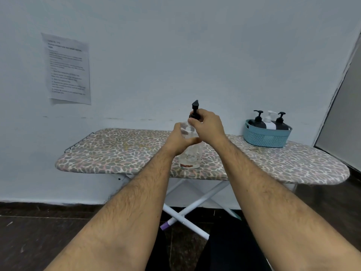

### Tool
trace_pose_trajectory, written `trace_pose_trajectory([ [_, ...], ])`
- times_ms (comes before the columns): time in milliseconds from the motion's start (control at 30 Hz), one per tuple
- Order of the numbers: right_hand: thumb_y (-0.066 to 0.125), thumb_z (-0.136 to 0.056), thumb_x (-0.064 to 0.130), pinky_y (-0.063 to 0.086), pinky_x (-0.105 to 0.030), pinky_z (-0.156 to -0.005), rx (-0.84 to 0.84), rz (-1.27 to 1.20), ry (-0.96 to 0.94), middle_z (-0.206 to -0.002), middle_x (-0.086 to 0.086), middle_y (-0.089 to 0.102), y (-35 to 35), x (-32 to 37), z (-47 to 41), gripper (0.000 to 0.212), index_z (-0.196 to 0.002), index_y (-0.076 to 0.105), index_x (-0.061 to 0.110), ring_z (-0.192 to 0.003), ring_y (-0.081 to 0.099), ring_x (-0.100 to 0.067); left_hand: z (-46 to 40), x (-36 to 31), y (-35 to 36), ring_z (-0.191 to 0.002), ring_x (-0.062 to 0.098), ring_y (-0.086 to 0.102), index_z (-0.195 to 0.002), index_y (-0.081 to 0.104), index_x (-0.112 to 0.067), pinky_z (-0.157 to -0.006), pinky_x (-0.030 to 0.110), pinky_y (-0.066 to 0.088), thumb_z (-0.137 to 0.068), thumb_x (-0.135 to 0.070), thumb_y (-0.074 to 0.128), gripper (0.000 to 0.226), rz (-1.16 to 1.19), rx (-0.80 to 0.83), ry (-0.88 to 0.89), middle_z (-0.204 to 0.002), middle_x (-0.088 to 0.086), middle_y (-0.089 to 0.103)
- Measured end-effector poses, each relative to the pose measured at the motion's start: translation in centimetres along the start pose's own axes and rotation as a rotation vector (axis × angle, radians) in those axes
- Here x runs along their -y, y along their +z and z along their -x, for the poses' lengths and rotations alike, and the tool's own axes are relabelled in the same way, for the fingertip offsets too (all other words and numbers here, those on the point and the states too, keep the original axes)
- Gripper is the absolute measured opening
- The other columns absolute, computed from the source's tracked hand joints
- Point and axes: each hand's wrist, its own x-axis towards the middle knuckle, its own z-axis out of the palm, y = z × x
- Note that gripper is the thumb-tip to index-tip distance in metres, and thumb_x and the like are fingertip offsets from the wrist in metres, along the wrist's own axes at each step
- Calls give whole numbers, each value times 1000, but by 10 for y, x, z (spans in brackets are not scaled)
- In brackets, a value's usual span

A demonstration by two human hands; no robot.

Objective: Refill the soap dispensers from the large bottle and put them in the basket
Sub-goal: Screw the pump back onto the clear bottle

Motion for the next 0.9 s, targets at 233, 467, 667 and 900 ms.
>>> trace_pose_trajectory([
  [233, 53, -100, 34, 44, -34, -95, 236, -324, 93, -125, -1, 64, -10, -15, -2, 35, -130, 57, 17, -119, 57, -17, -2, 9, -3, -119, 21, 55, -143, 31, -22, -93, 35, 46, -80, -38, 83, 83, 34, 74, -4, -131, 3, 50],
  [467, 32, -101, 58, 43, -48, -100, 301, -501, 377, -126, 3, 62, 4, -62, 20, 45, -129, 54, 31, -118, 55, -18, -8, 23, -12, -116, 16, 58, -151, 28, -25, -87, 32, 49, -84, -46, 77, 86, 63, 74, 42, -131, 3, 55],
  [667, 71, -86, 41, 54, -35, -85, 363, -504, 278, -129, 7, 59, 16, -95, 31, 60, -139, 43, 40, -112, 62, -7, 1, 53, -12, -114, 12, 60, -153, 28, -29, -78, 22, 50, -91, -39, 71, 76, 79, 141, 11, -121, -11, 57],
  [900, 72, -88, 14, 56, -38, -88, 348, -500, 276, -129, -4, 59, 27, -121, 27, 72, -147, 36, 35, -113, 63, -16, -4, 70, -9, -116, 13, 64, -152, 40, -27, -92, 40, 58, -92, -15, 71, 68, 167, 124, -9, -133, 2, 61],
])
